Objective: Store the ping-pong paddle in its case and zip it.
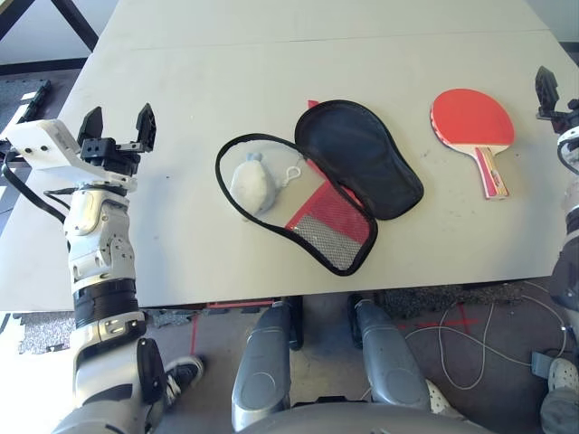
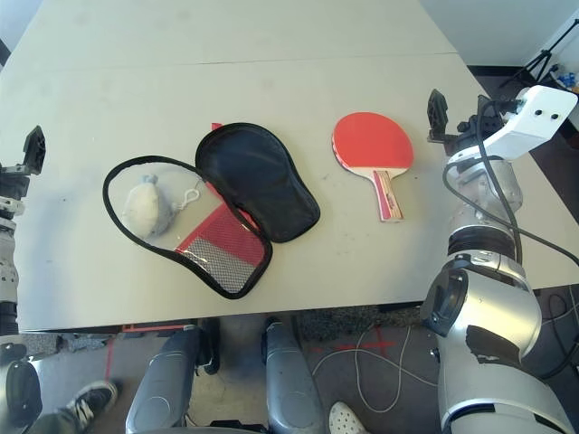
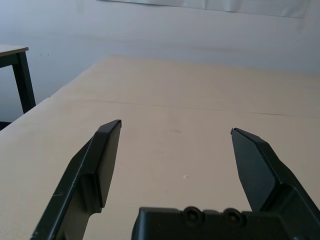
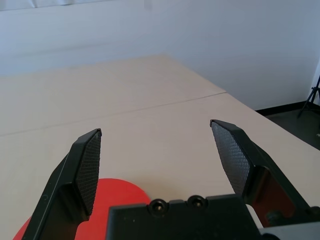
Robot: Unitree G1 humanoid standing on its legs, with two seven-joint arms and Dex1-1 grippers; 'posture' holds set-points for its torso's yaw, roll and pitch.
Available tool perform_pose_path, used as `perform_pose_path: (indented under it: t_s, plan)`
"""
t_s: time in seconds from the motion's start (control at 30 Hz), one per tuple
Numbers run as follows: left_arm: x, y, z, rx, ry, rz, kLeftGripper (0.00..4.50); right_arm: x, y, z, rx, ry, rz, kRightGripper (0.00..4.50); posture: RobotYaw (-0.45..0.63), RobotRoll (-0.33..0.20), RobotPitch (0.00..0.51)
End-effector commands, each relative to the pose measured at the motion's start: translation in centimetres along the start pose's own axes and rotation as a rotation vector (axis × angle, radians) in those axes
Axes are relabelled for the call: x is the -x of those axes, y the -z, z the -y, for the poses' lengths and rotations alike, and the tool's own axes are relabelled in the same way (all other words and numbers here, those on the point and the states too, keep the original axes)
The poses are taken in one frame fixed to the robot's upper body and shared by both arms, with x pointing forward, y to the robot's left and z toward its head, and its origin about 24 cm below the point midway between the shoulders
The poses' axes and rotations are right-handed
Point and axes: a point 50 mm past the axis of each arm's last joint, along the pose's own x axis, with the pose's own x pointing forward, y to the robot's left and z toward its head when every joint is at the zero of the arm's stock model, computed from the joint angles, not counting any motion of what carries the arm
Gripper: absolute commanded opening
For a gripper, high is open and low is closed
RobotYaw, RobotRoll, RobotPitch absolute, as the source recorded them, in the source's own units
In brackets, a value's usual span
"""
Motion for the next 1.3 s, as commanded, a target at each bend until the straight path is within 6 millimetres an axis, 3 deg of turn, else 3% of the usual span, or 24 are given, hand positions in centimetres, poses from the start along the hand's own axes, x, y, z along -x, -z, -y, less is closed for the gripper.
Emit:
perform_pose_path:
  t_s: [0.03, 0.27, 0.47, 0.6, 0.77, 0.97, 1.07, 1.3]
  plan:
    - [0.2, 0.0, -0.1, 0.004, -0.005, -0.009, 4.5, 0.2, 0.4, 0.2, -0.024, 0.018, -0.002, 4.48, 0.04, 0.0, 0.294]
    - [-0.1, -0.3, 0.0, 0.004, 0.001, -0.01, 4.5, 0.8, 1.6, 0.4, -0.023, 0.021, -0.074, 4.48, 0.02, 0.0, 0.293]
    - [-1.6, -2.9, 0.9, -0.037, 0.095, 0.037, 4.5, 1.0, 3.0, -0.3, -0.023, -0.005, -0.174, 4.48, 0.01, 0.0, 0.297]
    - [-2.7, -4.4, 2.6, -0.044, 0.22, 0.054, 4.5, 1.0, 3.7, -1.0, -0.016, -0.023, -0.209, 4.48, 0.02, 0.0, 0.294]
    - [-3.1, -6.1, 7.5, 0.004, 0.53, 0.03, 4.5, 0.6, 4.2, -2.0, -0.052, -0.05, -0.277, 4.48, 0.03, 0.0, 0.287]
    - [-2.6, -6.7, 11.2, 0.031, 0.768, -0.022, 4.5, -0.4, 3.3, -3.2, 0.028, -0.046, -0.433, 4.48, 0.01, 0.0, 0.286]
    - [-2.7, -6.6, 11.8, 0.049, 0.788, -0.028, 4.5, -0.4, 2.3, -3.9, 0.12, -0.007, -0.55, 4.48, -0.01, 0.0, 0.286]
    - [-2.9, -5.7, 12.6, 0.06, 0.825, -0.045, 4.5, 1.2, -0.6, -5.5, 0.028, 0.014, -0.849, 4.48, -0.05, 0.0, 0.277]
